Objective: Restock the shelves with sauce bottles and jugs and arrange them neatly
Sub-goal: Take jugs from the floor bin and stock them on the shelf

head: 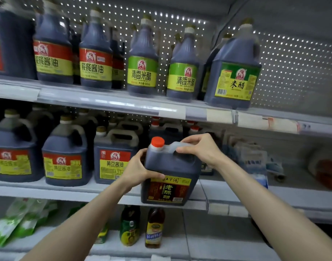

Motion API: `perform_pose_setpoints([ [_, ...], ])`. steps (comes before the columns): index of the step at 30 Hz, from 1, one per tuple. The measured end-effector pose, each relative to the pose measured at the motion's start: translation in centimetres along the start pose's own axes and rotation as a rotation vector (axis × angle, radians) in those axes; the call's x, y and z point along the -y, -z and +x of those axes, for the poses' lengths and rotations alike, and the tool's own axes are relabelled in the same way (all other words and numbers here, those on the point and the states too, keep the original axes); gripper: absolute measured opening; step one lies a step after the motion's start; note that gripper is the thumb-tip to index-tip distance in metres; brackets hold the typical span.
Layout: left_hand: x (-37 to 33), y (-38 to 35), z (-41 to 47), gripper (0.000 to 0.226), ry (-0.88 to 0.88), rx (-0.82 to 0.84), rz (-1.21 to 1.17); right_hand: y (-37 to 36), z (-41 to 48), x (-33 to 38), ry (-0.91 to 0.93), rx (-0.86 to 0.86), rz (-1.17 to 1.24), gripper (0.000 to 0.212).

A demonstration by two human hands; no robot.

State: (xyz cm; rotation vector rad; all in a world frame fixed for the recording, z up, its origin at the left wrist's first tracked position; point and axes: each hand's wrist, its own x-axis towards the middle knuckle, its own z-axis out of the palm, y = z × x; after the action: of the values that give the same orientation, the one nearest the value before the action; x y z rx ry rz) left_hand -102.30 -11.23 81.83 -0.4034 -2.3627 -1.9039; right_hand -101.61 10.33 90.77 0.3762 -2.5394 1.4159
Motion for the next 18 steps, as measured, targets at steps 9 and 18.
perform_pose_setpoints([
  [9,2.1,-0.4,4.7,0.08,0.054,-0.027,-0.001,-1.0,6.1,-3.4,0.029,0.055,-0.028,0.032],
  [18,3.9,-0.4,6.6,0.075,0.104,-0.001,-0.032,-2.1,8.7,-5.7,-0.024,0.019,0.046,0.038],
])
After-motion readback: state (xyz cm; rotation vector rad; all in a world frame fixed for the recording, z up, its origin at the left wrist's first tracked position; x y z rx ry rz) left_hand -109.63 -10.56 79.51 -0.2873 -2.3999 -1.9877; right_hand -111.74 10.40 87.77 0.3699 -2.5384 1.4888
